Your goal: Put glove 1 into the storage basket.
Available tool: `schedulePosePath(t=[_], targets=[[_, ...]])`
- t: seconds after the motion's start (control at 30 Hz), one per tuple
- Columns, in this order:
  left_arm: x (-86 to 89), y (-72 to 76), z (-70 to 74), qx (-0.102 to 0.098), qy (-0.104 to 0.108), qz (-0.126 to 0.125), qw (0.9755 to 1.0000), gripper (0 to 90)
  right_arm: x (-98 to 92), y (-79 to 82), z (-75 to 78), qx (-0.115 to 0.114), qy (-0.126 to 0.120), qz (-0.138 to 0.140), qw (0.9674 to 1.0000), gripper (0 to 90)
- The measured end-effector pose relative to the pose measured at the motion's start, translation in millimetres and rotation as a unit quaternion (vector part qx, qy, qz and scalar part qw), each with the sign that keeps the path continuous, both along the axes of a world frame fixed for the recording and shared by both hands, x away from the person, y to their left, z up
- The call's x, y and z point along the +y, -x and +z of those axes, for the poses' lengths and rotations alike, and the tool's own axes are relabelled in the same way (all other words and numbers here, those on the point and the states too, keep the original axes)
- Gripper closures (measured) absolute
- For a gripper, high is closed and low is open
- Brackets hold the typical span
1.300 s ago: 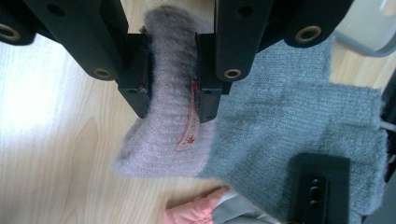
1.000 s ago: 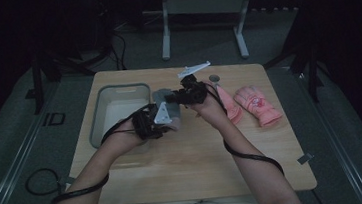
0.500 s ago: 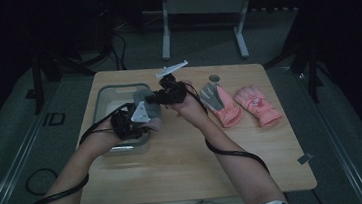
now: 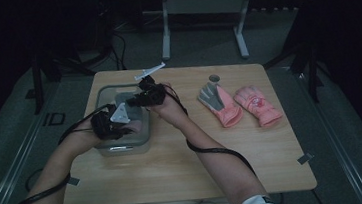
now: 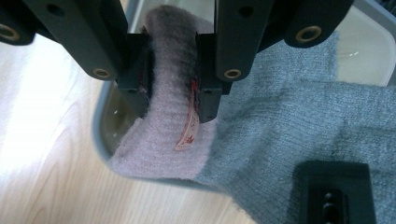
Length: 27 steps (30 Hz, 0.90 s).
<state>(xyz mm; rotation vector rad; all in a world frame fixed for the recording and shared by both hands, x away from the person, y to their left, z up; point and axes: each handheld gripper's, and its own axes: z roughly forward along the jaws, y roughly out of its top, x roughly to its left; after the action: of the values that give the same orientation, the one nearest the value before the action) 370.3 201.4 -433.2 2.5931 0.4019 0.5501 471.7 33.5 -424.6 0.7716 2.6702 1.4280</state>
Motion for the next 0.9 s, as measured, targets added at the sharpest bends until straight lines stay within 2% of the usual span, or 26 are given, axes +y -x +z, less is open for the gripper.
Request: schedulePosePath(t=[0.1, 0.17, 0.37, 0.57, 0.73, 0.9], targets=[[7.2, -6.1, -8.4, 0.005, 0.007, -0.002, 1.0000, 71.5, 3.1, -4.7, -6.2, 0.009, -0.002, -0.004, 1.0000, 74.4], [9.0, -11.5, -15.1, 0.017, 0.009, 0.001, 0.9998, 71.5, 6.4, -6.9, -11.7, 0.005, 0.007, -0.007, 0.9999, 74.3], [9.1, -23.4, -34.1, 0.044, -0.012, 0.006, 0.9989, 71.5, 18.4, -14.7, -34.2, 0.016, 0.032, -0.016, 0.9992, 74.2], [3.9, -35.4, -47.8, 0.066, -0.033, 0.006, 0.9973, 71.3, 21.7, -24.0, -54.9, 0.030, 0.049, -0.030, 0.9979, 74.0], [-0.2, -45.9, -54.2, 0.082, -0.041, 0.003, 0.9958, 71.3, 23.0, -28.2, -60.1, 0.032, 0.067, -0.038, 0.9965, 73.3], [-5.7, -50.7, -58.8, 0.083, -0.060, 0.001, 0.9947, 70.8, 24.6, -29.7, -63.8, 0.028, 0.078, -0.042, 0.9957, 71.0]])
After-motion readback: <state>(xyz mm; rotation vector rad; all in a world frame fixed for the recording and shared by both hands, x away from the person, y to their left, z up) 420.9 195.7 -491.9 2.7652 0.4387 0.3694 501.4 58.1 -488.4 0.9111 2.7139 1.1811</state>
